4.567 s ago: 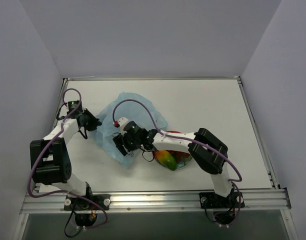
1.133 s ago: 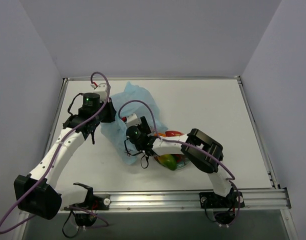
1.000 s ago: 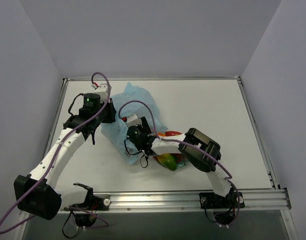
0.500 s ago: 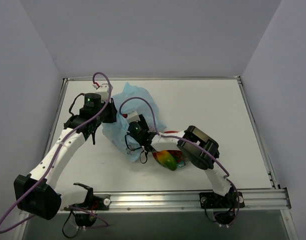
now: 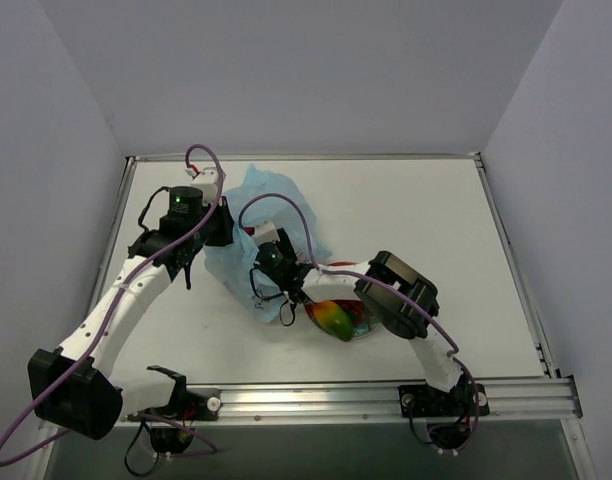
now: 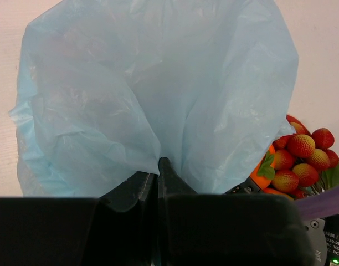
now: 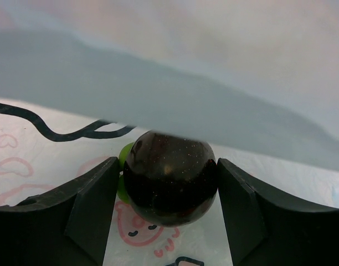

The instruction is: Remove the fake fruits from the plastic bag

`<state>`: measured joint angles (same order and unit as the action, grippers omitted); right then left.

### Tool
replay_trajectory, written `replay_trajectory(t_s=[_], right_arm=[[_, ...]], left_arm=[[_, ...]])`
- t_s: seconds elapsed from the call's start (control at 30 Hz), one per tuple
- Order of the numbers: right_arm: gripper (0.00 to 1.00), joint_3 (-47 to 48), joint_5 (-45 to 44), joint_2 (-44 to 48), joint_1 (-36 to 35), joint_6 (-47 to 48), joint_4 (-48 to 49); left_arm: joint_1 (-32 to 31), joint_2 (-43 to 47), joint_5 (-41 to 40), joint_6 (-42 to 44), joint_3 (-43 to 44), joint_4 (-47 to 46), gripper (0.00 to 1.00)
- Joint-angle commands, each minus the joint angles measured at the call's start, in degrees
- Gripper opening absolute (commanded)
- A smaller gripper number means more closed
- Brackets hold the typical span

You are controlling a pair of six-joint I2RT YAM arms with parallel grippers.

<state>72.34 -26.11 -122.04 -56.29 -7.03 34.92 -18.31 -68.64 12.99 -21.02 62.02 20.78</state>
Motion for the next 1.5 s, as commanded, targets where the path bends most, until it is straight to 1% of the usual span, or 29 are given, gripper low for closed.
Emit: replay_trajectory(t_s=[0.0, 0.1, 0.17, 0.3, 0.37, 0.57, 0.87, 0.93, 1.03, 1.13, 1.23, 1.3, 1.47], right_arm=[[0.34, -1.2, -2.2, 5.4, -1.1, -0.6, 0.6], [0.34, -2.8, -2.9, 7.6, -3.0, -1.5, 0.1], [0.34, -3.5, -4.5, 8.9, -4.3, -2.0, -1.6], [0.34, -6.9, -7.7, 11.8, -8.1, -2.3, -2.7], [0.34, -8.8, -8.3, 13.3, -8.6, -3.3, -3.4], [0.36, -13.0, -9.7, 18.7, -9.5, -5.8, -5.6], [0.38, -16.8, -11.7, 27.1, -11.1, -6.9, -9.7], [0.39, -17.8, -11.9, 29.5, -11.4, -7.6, -11.4], [0.40, -19.2, -15.0, 32.5, -11.8, -9.7, -14.5], [0.40, -21.9, -16.3, 35.6, -11.9, -11.4, -15.6], [0.40, -23.9, -16.5, 39.1, -12.0, -13.4, -16.5], [0.40, -25.9, -16.8, 41.7, -12.0, -14.8, -17.2], [0.42, -27.2, -18.0, 45.6, -12.0, -16.2, -20.8]], left_arm=[[-0.2, 0.1, -1.1, 0.3, 1.0, -0.4, 0.02], [0.1, -0.2, -3.2, 0.6, 1.1, 1.4, 0.02], [0.3, 0.0, -7.8, 0.9, 1.8, 2.9, 0.02], [0.7, 0.4, -11.0, 1.1, 1.5, 3.8, 0.02], [1.0, -0.3, -12.3, 1.0, 1.7, 4.3, 0.02], [2.3, -2.4, -12.5, 0.5, 1.8, 4.8, 0.02], [7.4, -5.4, -12.5, -1.7, 2.0, 5.8, 0.02], [8.0, -5.6, -14.6, -2.0, 2.1, 6.1, 0.02], [8.5, -5.1, -15.5, -2.5, 2.1, 6.3, 0.02], [9.6, -4.2, -16.5, -3.0, 1.8, 6.3, 0.02], [10.4, -4.0, -18.2, -3.9, 1.7, 6.8, 0.03], [10.7, -4.0, -19.1, -4.1, 1.9, 7.3, 0.05], [11.9, -4.3, -20.0, -4.5, 2.3, 8.5, 0.04]])
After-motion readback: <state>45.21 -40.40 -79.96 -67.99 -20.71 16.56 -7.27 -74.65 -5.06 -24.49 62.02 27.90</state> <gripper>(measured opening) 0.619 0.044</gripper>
